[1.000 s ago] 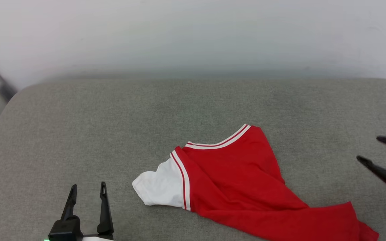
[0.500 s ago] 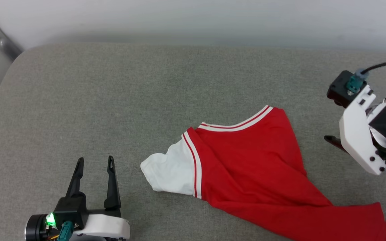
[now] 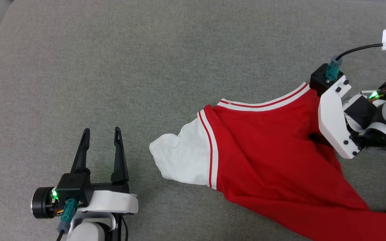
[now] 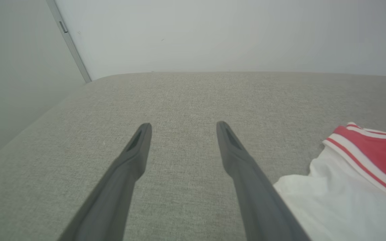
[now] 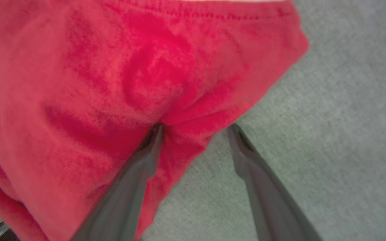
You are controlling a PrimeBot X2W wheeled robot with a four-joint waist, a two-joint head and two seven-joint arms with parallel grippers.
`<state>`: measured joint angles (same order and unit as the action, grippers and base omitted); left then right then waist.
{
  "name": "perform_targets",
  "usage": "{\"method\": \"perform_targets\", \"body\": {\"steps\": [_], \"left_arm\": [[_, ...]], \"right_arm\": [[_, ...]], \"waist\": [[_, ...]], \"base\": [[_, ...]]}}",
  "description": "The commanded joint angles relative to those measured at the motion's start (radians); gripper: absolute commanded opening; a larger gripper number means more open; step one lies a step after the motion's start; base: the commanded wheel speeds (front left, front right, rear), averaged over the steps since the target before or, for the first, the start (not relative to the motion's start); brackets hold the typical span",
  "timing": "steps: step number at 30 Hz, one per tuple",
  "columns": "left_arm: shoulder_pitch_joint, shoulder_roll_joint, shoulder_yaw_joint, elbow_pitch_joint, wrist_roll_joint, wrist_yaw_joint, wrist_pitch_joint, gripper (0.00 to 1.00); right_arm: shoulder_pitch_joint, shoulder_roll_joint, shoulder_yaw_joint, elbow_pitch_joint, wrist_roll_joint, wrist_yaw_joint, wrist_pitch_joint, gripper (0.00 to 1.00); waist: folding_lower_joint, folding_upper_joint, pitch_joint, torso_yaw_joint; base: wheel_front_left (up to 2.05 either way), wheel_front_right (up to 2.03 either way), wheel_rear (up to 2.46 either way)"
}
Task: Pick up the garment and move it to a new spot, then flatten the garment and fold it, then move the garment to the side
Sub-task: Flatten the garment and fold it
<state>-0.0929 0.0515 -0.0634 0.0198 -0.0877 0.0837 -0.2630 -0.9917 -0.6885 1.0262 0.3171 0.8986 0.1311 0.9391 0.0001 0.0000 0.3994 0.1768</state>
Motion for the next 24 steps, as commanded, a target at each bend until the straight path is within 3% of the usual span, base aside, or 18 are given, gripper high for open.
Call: {"method": "perform_targets", "body": {"steps": [1, 4, 5, 14, 24], "left_arm": [[-0.014, -0.002, -0.003, 0.000, -0.003, 0.006, -0.003, 1.00], [-0.017, -0.002, -0.003, 0.008, -0.003, 0.008, -0.003, 1.00], [-0.013, -0.002, -0.001, 0.012, -0.003, 0.009, -0.002, 1.00], [0.042, -0.002, 0.020, 0.027, 0.000, 0.006, -0.003, 1.00], [0.090, -0.001, 0.027, 0.022, -0.004, 0.001, -0.003, 1.00]], "right_arm": [[0.033, 0.013, 0.042, 0.018, 0.007, -0.001, -0.003, 1.00], [0.036, 0.019, 0.091, 0.031, 0.016, -0.001, -0.032, 1.00], [0.027, 0.020, 0.102, 0.032, 0.013, -0.001, -0.051, 0.02], [-0.092, -0.059, 0.150, 0.017, 0.021, -0.001, -0.221, 0.00], [-0.035, -0.258, 0.154, 0.022, 0.084, -0.001, -0.305, 0.00]], "waist": [[-0.0001, 0.0000, 0.009, 0.008], [-0.0001, 0.0000, 0.002, 0.006], [-0.0001, 0.0000, -0.004, 0.004], [-0.0001, 0.0000, -0.104, -0.029], [-0.0001, 0.0000, -0.162, -0.071]], "base": [[0.00, 0.00, 0.00], [0.00, 0.00, 0.00], [0.00, 0.00, 0.00], [0.00, 0.00, 0.00], [0.00, 0.00, 0.00]]}}
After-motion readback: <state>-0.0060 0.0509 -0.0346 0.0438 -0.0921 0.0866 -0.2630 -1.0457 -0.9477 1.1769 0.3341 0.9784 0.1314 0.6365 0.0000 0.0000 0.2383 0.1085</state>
